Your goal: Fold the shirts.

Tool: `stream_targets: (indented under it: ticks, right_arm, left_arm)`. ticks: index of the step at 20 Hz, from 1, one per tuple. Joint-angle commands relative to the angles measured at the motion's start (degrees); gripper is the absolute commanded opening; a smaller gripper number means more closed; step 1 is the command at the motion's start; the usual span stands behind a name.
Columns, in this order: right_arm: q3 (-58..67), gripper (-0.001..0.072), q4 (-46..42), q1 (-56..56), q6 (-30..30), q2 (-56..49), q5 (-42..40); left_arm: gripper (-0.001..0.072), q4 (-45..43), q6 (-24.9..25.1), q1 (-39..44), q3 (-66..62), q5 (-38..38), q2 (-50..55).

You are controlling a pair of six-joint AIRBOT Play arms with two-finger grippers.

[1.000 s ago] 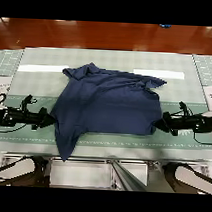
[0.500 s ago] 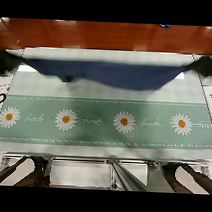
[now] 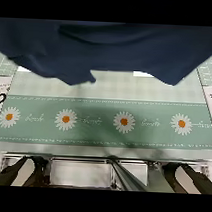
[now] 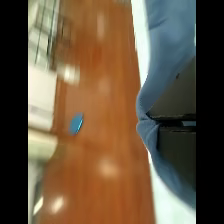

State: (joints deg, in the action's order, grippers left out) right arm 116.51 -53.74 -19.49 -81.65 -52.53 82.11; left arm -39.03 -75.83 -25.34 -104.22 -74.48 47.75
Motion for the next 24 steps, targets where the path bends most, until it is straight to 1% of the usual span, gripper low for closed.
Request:
stream_targets:
  ticks: [1,2,4,6,7,8,10,11,15,17,19,20,22,24]
  right_arm:
    - [1.9,0.0036,-8.04,0.02,-0.98,8.02,3.21]
    - [1.38,0.0036,-9.18,0.02,-1.42,10.62,3.23]
    - [-0.33,0.0036,-10.23,0.0,-2.56,15.04,4.31]
    - [-2.1,0.0036,-13.51,0.0,-4.07,18.34,9.35]
    - [-3.04,0.0036,-15.89,0.02,-4.98,19.58,12.55]
    - [-4.04,0.0036,-17.77,0.02,-5.62,20.61,14.67]
    - [-7.67,0.0036,-19.3,0.0,-6.82,22.38,15.72]
    - [-10.12,0.0036,-18.82,0.0,-7.1,22.58,16.26]
    - [-25.31,0.0036,-18.4,0.02,-5.92,20.74,14.34]
    - [-33.94,0.0036,-15.76,0.02,-4.04,17.9,10.51]
    - [-41.31,0.0036,-12.63,0.02,-2.27,13.77,2.99]
    - [-43.76,0.0036,-11.45,0.09,-1.2,10.84,-1.01]
    - [-45.55,0.0036,-10.51,2.71,3.76,2.16,-7.06]
    - [-45.35,0.0036,-11.63,6.47,5.27,-7.39,-13.18]
  left_arm:
    - [0.0024,-24.63,-4.68,9.75,-3.3,0.17,-9.84]
    - [0.0024,-31.43,-5.18,14.03,-3.32,-0.68,-12.31]
    - [0.0024,-44.37,-7.61,22.95,-3.32,-5.86,-16.52]
    - [0.0024,-53.16,-10.97,29.44,-3.32,-11.15,-18.58]
    - [0.0024,-56.15,-12.52,32.09,-3.3,-13.25,-18.97]
    - [0.0024,-57.31,-14.34,34.29,-3.3,-15.23,-19.06]
    - [0.0024,-57.31,-18.91,36.92,-2.69,-19.52,-18.43]
    - [0.0024,-57.29,-19.32,37.51,-1.53,-19.41,-18.03]
    - [0.0024,-56.98,-19.93,37.51,6.8,-16.04,-12.63]
    - [0.0024,-56.98,-19.91,37.48,11.96,-12.81,-7.93]
    - [0.0024,-56.98,-20.24,37.27,16.52,-6.82,-1.95]
    - [0.0024,-56.92,-21.68,36.81,18.08,-3.41,1.92]
    - [0.0024,-54.75,-22.45,35.56,19.15,3.67,10.23]
    - [0.0024,-50.82,-22.47,33.66,18.73,11.91,18.99]
